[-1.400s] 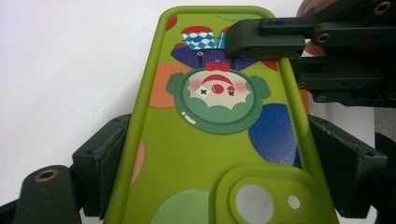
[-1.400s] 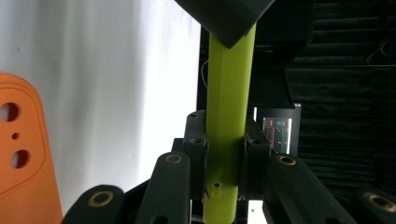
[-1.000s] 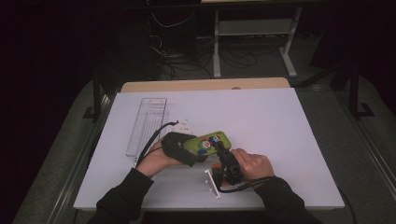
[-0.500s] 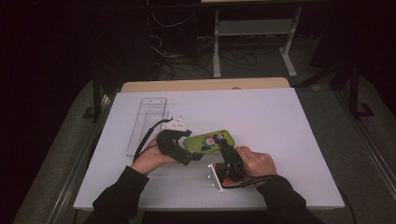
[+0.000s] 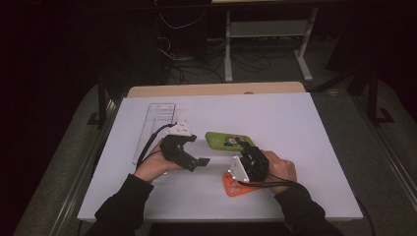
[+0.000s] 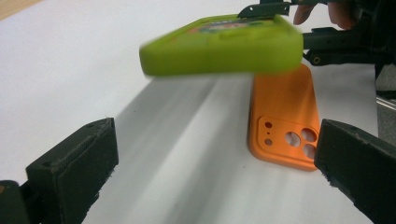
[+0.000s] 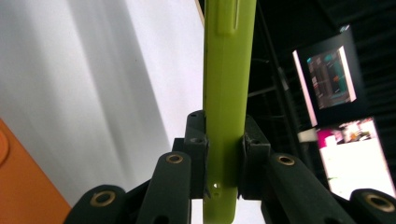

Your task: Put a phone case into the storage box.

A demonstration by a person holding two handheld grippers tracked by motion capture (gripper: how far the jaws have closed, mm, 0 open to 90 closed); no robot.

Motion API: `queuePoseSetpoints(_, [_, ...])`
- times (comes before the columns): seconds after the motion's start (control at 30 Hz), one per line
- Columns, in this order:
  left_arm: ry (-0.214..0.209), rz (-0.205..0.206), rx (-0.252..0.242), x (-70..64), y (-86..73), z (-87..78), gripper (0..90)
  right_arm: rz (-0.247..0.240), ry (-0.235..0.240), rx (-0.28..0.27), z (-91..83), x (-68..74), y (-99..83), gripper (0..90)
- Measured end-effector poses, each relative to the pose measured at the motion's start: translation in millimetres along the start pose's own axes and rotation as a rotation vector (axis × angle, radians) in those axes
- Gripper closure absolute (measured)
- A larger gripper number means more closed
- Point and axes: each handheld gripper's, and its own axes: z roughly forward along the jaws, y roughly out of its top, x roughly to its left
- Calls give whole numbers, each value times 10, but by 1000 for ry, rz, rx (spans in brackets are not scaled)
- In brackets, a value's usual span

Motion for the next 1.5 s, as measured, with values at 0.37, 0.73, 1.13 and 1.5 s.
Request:
queuePoseSetpoints(0.37, [15, 0, 0, 7, -4, -4, 0, 293, 129, 25, 25, -127, -79, 758])
queuePoseSetpoints(0.73, [26, -6, -2, -3, -7, 4, 0, 592, 259, 16, 65, -274, -199, 758])
queuePoseSetpoints(1.13, [44, -14, -2, 6, -4, -4, 0, 883, 378, -26, 101, -402, -344, 758])
queuePoseSetpoints(1.5, [69, -32, -24, 29, -8, 1, 0, 1120, 477, -24, 172, -435, -478, 758])
